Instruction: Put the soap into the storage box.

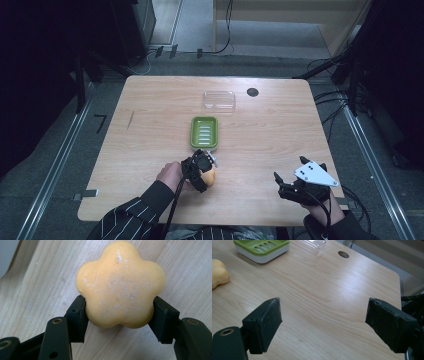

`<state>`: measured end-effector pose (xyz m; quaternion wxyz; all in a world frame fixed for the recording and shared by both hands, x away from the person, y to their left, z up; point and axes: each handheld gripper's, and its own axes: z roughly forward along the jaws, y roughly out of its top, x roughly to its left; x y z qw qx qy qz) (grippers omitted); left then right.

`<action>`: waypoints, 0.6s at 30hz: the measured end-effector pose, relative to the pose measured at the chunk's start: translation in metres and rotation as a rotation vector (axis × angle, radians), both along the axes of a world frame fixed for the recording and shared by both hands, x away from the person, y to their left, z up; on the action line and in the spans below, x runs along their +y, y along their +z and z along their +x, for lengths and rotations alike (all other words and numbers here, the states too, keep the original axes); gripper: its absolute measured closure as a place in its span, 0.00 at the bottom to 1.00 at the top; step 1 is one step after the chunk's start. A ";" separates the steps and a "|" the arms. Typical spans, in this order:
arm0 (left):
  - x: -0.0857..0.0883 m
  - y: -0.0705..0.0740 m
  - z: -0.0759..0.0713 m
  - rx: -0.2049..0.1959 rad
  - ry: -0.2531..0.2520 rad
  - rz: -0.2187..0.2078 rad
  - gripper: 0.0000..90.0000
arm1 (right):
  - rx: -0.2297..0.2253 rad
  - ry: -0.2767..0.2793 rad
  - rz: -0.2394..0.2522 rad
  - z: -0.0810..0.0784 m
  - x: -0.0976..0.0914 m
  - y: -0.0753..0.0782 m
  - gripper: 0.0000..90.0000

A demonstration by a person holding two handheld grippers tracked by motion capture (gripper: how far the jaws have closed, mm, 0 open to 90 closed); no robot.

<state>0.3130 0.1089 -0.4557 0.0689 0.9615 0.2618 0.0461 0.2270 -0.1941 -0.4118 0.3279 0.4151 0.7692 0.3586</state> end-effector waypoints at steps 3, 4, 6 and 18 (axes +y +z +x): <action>0.001 0.001 0.000 0.002 0.002 -0.010 0.44 | 0.001 0.001 0.001 0.000 0.000 0.000 0.15; 0.001 0.001 0.000 -0.001 0.004 -0.016 0.44 | 0.001 0.001 0.001 0.000 0.000 0.000 0.15; 0.002 0.002 0.000 -0.002 -0.001 -0.015 0.44 | -0.002 0.000 0.000 0.000 0.000 0.000 0.15; 0.004 0.009 -0.001 -0.011 -0.004 -0.017 0.44 | -0.003 -0.001 0.001 0.000 0.000 0.000 0.15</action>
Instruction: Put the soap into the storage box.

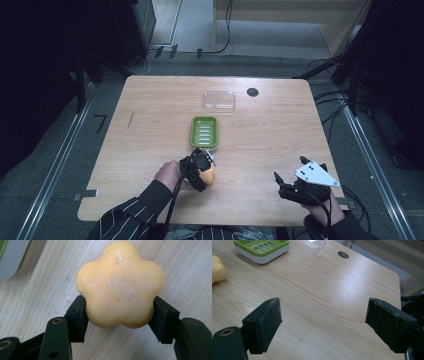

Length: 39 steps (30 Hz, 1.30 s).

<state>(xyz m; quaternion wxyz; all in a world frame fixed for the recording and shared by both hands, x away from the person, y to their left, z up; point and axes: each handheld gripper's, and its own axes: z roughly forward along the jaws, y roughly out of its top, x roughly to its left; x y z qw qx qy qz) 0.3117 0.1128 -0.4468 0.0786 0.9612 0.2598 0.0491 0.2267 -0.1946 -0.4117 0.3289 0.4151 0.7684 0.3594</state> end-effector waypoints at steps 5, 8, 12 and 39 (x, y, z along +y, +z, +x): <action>0.004 0.006 0.002 0.002 0.005 -0.004 0.44 | 0.004 0.001 0.000 0.000 0.000 0.000 0.15; 0.006 0.007 0.004 -0.002 0.009 0.001 0.44 | 0.000 0.000 -0.001 0.000 0.000 0.000 0.15; 0.008 0.010 0.006 -0.005 0.018 -0.009 0.44 | 0.000 -0.001 -0.002 0.000 0.000 0.000 0.15; 0.013 0.032 0.030 -0.023 0.052 -0.033 0.44 | 0.001 0.001 -0.001 0.000 0.000 0.000 0.15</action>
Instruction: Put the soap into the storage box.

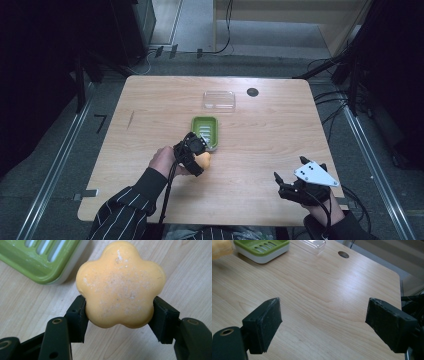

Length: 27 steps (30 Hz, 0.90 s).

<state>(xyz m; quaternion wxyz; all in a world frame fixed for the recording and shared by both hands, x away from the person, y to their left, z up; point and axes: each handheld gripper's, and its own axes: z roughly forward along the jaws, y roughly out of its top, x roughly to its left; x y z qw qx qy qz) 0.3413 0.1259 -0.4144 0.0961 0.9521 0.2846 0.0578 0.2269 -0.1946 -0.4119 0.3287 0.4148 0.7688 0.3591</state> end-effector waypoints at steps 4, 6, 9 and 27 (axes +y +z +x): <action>-0.002 0.002 0.004 0.000 -0.005 -0.004 0.44 | 0.003 -0.002 0.003 0.000 0.000 0.000 0.15; -0.002 0.003 0.006 0.004 -0.007 -0.002 0.44 | 0.003 0.003 0.001 0.000 0.000 0.000 0.15; -0.003 0.005 0.009 0.000 -0.008 -0.003 0.44 | 0.003 0.004 0.001 0.000 0.000 0.000 0.15; -0.005 0.016 0.026 0.000 -0.004 -0.024 0.44 | 0.004 0.000 0.004 0.000 0.000 0.000 0.15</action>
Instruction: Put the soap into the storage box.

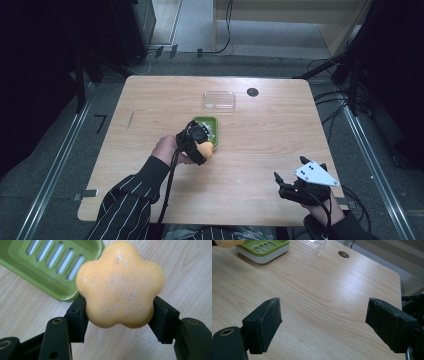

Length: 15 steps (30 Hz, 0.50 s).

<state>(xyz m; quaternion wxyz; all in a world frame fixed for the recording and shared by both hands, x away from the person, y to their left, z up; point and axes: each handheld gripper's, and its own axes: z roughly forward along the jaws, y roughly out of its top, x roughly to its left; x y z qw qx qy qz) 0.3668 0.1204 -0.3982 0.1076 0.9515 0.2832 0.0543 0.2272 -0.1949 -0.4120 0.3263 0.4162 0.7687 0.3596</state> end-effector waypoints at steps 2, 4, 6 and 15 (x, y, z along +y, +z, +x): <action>-0.001 0.000 0.003 0.000 0.000 0.000 0.44 | 0.001 0.001 -0.001 0.000 0.000 0.000 0.15; -0.001 0.001 0.004 0.003 -0.005 0.004 0.44 | 0.001 0.001 0.000 0.000 0.000 0.000 0.15; -0.001 0.002 0.007 -0.001 -0.008 0.002 0.44 | -0.001 0.001 0.003 0.000 0.000 0.000 0.15; 0.000 0.006 0.018 -0.008 0.002 -0.009 0.44 | 0.000 0.001 0.003 0.000 0.000 0.000 0.15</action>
